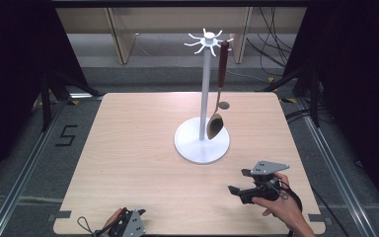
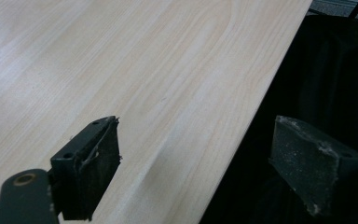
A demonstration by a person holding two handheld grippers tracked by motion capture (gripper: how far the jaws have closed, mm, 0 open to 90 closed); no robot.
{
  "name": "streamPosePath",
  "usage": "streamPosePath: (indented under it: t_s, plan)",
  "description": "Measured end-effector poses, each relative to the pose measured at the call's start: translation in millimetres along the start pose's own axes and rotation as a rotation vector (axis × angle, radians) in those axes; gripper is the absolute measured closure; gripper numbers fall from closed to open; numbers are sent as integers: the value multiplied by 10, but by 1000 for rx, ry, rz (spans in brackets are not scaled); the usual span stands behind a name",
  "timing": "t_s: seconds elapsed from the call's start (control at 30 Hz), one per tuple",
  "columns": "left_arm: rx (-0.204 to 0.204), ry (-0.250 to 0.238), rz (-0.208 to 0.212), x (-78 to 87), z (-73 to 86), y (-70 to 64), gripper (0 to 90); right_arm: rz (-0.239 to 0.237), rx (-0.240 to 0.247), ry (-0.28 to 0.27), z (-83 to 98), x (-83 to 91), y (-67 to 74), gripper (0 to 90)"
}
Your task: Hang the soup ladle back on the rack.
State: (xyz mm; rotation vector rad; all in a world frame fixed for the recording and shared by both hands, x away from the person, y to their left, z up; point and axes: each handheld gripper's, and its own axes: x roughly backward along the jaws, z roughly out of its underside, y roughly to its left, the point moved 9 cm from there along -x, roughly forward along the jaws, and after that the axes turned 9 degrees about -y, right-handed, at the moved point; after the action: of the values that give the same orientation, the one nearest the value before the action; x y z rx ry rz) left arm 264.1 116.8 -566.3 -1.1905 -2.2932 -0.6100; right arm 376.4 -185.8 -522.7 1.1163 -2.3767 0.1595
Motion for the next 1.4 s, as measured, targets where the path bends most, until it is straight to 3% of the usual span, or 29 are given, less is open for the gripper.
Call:
streamPosePath:
  t_s: [0.1, 0.2, 0.3, 0.4, 0.43, 0.57, 0.6, 0.77, 0.8, 0.83, 0.93, 1.0, 1.03, 1.13, 1.17, 1.2, 1.3, 1.4]
  plan:
    - [13, -11, 4, -4, -9, -12, 150, 3, -7, 5, 49, 12, 28, 201]
    - [1, 0, 1, -4, 1, -1, 150, -1, -22, 27, 102, 34, 69, 202]
    - [16, -15, 8, -11, -10, -15, 149, -3, 14, 19, 119, 48, 73, 201]
    - [14, -10, 12, -14, -5, -23, 150, -3, -5, 27, 152, 73, 120, 201]
    - [0, 1, -1, -4, 2, -1, 150, -2, 13, 19, 151, 74, 107, 201]
    - [12, -8, 8, -13, -3, -17, 150, 4, 3, 30, 197, 102, 126, 201]
    - [0, 1, 0, -5, 4, -2, 150, 6, 25, 21, 195, 102, 109, 201]
    - [16, -9, 15, -16, -3, -26, 150, 3, 14, 32, 246, 125, 132, 201]
    - [0, 2, -1, -5, 3, 0, 150, 0, -15, 43, 262, 140, 166, 200]
    - [2, 1, 2, -5, 1, -1, 150, 1, 22, 32, 258, 138, 138, 200]
    - [13, -8, 13, -20, -2, -24, 150, -1, 5, 45, 286, 161, 175, 201]
    - [4, 0, 7, -19, 6, -9, 150, 10, 28, 37, 287, 181, 150, 201]
    - [21, -15, 18, -26, -6, -25, 150, 1, 17, 40, 297, 188, 166, 201]
    - [4, 0, 6, -19, 8, -9, 150, 10, 29, 42, 323, 213, 151, 201]
    - [5, 2, 8, -17, 8, -9, 150, 15, 14, 44, 334, 219, 165, 201]
    - [21, -15, 17, -26, -5, -24, 150, 12, 30, 39, 335, 221, 159, 201]
    - [4, 2, 8, -17, 8, -9, 149, 11, 33, 45, 364, 229, 172, 201]
    - [16, -14, 7, -20, -7, -12, 149, 6, 35, 56, 396, 231, 179, 201]
